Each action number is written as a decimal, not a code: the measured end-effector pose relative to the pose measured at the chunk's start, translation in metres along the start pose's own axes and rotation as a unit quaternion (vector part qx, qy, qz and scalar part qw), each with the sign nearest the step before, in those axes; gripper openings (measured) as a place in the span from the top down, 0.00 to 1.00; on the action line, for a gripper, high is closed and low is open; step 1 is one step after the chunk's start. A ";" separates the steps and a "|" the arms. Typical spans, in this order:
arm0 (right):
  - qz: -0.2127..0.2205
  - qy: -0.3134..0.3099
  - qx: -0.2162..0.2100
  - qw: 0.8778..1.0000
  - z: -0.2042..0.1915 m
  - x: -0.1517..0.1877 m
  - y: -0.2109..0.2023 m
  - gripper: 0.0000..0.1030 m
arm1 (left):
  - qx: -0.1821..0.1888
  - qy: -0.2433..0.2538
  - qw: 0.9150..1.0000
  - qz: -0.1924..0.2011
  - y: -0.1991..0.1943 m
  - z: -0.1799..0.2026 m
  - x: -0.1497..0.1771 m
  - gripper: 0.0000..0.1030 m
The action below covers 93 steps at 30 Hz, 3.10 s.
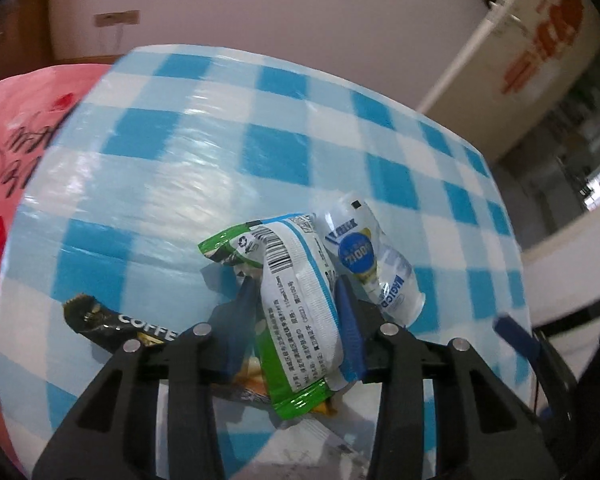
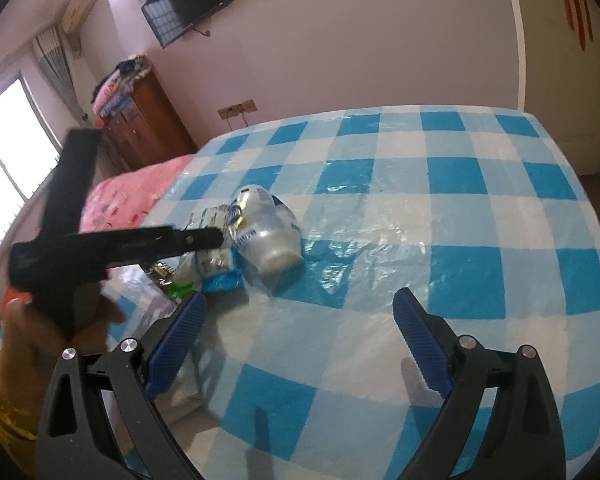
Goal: Collect trash
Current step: 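Grasp the green snack bag with the left tool, then grasp the white yogurt bottle with the right tool while the left tool holds the snack bag, then lift the snack bag and bottle and carry them over the orange bucket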
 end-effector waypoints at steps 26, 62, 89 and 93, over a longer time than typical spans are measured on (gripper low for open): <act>-0.030 -0.018 -0.008 0.999 -0.001 -0.010 0.049 0.09 | 0.014 -0.027 0.999 0.029 -0.012 -0.015 0.000 0.60; -0.045 -0.172 0.038 0.983 -0.047 -0.004 0.099 0.39 | -0.013 -0.070 0.995 0.072 -0.098 -0.087 0.044 0.59; -0.009 -0.028 0.013 0.999 -0.025 0.014 0.006 0.40 | 0.026 -0.052 0.994 0.088 -0.138 -0.064 0.068 0.59; 0.003 -0.022 0.009 1.000 -0.027 0.013 -0.010 0.39 | 0.033 -0.047 0.994 0.094 -0.149 -0.059 0.071 0.59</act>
Point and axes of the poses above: each gripper's, at about its wrist camera, not at the fingertips, and y roughly the way its jaws point, z to its right, x to its underside, the point moved 2 cm from there along y, roughly the way its jaws point, and after that the axes turned 12 degrees about z, right-handed, at the moved point
